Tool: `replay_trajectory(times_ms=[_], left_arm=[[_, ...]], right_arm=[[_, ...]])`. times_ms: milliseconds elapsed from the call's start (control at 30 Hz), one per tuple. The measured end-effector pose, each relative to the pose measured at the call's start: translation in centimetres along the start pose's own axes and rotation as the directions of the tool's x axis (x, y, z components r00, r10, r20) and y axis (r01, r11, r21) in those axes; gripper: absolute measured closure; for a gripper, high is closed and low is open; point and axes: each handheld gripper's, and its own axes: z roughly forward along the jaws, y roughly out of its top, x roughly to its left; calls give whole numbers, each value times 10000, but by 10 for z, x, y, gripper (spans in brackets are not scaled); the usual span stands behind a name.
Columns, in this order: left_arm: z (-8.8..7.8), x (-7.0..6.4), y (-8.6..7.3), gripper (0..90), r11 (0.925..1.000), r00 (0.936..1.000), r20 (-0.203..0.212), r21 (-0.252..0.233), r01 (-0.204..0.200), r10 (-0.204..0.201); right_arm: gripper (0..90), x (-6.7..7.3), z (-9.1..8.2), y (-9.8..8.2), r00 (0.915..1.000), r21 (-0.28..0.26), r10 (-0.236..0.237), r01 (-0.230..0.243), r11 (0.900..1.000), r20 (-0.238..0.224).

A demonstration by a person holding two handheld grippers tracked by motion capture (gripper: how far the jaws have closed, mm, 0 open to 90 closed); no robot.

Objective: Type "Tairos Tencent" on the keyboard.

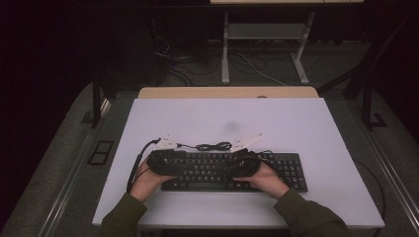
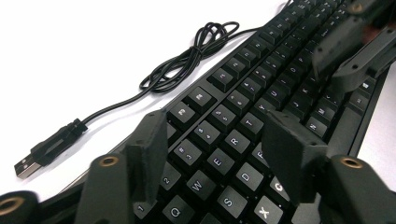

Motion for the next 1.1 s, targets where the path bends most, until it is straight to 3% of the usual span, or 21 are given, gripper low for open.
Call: replay_trajectory(times_ms=[167, 700, 933, 1100], left_arm=[[1, 0, 0, 380, 10000, 10000, -28, -19, -10, 10], [1, 0, 0, 350, 9999, 10000, -53, -126, -35, 34], [2, 0, 0, 262, 9998, 9997, -207, -203, 81, -85], [2, 1, 0, 252, 9999, 9998, -209, -128, 30, -33]], right_arm=[[888, 3, 5, 0, 9999, 100, -59, 60, 9999, -110], [891, 8, 18, -3, 9993, 560, -327, 337, 9979, -185], [891, 9, 19, -4, 9992, 668, -351, 363, 9971, -178], [891, 9, 21, -5, 9992, 783, -367, 378, 9962, -155]])
